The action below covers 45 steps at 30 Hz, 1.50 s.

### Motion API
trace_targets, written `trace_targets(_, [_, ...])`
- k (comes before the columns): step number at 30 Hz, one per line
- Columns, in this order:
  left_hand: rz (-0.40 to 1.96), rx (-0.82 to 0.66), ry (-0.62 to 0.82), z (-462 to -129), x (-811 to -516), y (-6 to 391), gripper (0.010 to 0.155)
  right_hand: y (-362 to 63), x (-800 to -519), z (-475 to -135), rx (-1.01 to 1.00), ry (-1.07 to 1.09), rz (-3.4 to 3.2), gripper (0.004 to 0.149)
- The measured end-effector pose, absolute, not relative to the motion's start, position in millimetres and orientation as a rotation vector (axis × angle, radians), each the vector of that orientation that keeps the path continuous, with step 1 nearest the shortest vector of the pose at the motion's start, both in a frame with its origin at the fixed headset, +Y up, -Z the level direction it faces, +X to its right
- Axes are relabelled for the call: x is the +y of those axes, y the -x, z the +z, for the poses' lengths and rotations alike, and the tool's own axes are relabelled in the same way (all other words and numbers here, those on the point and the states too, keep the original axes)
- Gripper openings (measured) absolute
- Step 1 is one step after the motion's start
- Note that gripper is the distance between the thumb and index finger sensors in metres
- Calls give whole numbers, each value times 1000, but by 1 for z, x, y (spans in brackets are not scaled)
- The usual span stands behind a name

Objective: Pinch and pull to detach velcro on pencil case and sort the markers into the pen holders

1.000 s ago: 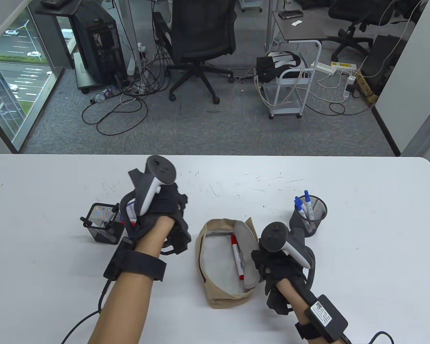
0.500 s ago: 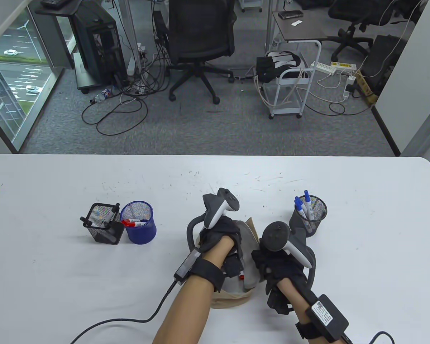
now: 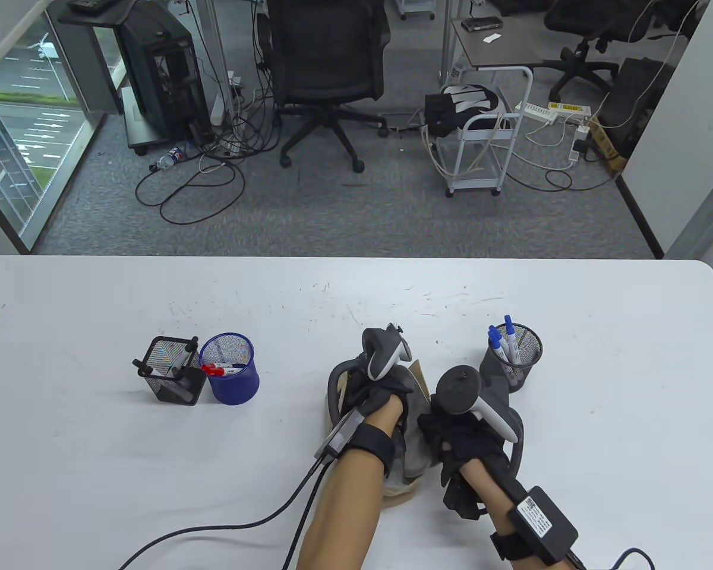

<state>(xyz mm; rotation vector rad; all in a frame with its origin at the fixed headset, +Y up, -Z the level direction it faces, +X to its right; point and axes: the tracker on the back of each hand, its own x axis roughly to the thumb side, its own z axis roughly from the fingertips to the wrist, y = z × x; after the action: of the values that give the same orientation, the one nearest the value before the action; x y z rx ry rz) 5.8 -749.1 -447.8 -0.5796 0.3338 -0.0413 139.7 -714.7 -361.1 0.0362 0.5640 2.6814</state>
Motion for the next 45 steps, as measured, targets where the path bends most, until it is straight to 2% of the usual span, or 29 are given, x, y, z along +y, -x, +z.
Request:
trace_targets(3, [-51, 318, 577, -445, -750, -7, 66, -139, -714, -360, 554, -36, 2695, 57])
trace_targets(7, [81, 287, 633, -438, -746, 3, 72, -139, -714, -360, 558, -31, 2693, 57])
trace_targets(12, [364, 193, 597, -432, -710, 25, 73, -139, -714, -360, 553, -31, 2696, 57])
trace_targets(15, [562, 181, 480, -434, -663, 57, 61, -139, -714, -360, 551, -31, 2699, 57])
trace_targets(17, [637, 217, 403, -434, -634, 84, 58, -139, -714, -360, 548, -31, 2701, 57])
trace_targets(21, [616, 296, 148, -429, -588, 144, 53, -139, -713, -360, 548, -33, 2706, 57])
trace_targets(23, [592, 358, 37, -422, -577, 175, 52, -139, -714, -360, 550, -32, 2702, 57])
trace_targets(26, [558, 456, -58, -414, -573, 214, 52, -139, -714, -360, 556, -31, 2696, 57])
trace_targets(31, [530, 568, -93, -406, -590, 258, 52, -140, -713, -360, 565, -30, 2689, 57])
trace_targets(35, [548, 562, -105, -406, -601, 266, 52, -140, -713, -360, 567, -32, 2691, 58])
trace_targets(38, [581, 561, -93, -407, -606, 265, 58, -141, -712, -360, 570, -33, 2690, 60])
trace_targets(45, [560, 481, -89, -396, -598, 258, 59, -147, -706, -360, 565, -34, 2659, 63])
